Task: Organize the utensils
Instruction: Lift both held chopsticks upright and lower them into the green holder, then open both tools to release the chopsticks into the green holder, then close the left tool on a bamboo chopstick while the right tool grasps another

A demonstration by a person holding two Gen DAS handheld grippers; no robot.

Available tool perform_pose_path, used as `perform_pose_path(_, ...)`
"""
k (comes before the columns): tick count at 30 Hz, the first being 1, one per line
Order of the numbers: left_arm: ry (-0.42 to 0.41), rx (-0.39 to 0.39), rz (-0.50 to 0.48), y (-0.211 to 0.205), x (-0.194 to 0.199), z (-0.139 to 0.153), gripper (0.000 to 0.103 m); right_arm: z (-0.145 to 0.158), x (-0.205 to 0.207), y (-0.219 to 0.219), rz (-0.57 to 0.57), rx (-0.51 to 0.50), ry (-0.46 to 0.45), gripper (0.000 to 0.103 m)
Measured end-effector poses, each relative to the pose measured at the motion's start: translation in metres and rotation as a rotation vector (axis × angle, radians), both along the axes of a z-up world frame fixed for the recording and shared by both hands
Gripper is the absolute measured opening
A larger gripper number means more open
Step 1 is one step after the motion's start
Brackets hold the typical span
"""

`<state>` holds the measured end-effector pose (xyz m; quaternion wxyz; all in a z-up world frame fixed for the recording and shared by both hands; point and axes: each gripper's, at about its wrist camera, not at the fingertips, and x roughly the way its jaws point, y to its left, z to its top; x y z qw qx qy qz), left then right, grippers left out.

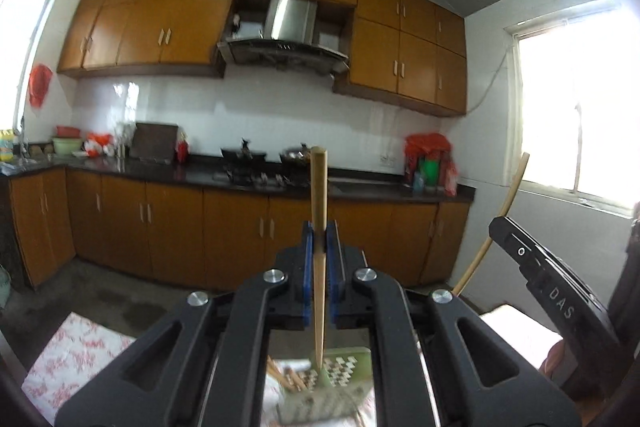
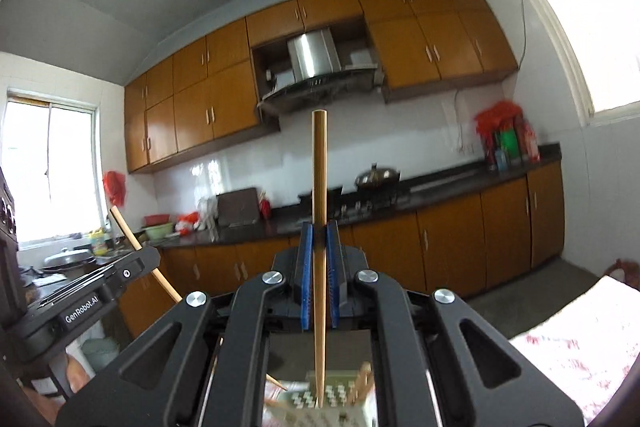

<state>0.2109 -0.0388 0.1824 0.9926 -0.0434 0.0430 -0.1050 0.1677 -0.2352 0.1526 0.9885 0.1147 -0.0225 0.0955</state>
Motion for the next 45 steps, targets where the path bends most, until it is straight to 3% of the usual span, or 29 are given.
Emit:
perform_pose_path(4,0.021,0.011,0.010,-0.008,0.027,-0.025,0.008,-0.025,0.026,0.013,-0.024,-0.020,0.007,0.008)
perform_pose_path(12,0.119,-0.039,-0.018,0.002,0.049,-0.059,0.008,-0.061,0.045,0.016,-0.028,-0.039,0.144,0.009)
perform_pose_path(13,0.122,-0.042,-0.019,0.003,0.048,-0.059,0.008,-0.060,0.045,0.017,-0.023,-0.040,0.153,0.010)
perform_pose_path(17,0.111,-0.041,-0.022,0.008,0.040,-0.057,0.011,-0.055,0.035,0.010,-0.020,-0.045,0.168,0.038)
perform_pose_path(27,0.114,-0.065,-0.002,0.036,-0.027,-0.047,0.023,-0.043,-0.019,-0.017,-0.044,-0.068,0.195,0.048)
perform_pose_path(29,0.139,-0.042,0.010,0.041,-0.044,-0.057,0.027,-0.056,-0.029,-0.026,-0.048,-0.071,0.258,0.049)
perform_pose_path(32,0.254,-0.012,0.025,0.049,-0.060,-0.095,0.033,-0.091,-0.032,-0.031,-0.035,-0.092,0.417,0.049)
perform_pose_path(38,0.499,0.017,0.050,0.056,-0.064,-0.181,0.033,-0.194,-0.023,-0.016,0.113,-0.090,0.792,0.047)
perform_pose_path(41,0.589,0.032,0.046,0.051,-0.066,-0.215,0.033,-0.227,-0.027,0.001,0.181,-0.104,0.890,0.038)
perform_pose_path(45,0.677,0.045,0.023,0.044,-0.065,-0.242,0.033,-0.246,-0.031,0.023,0.210,-0.155,0.941,0.036)
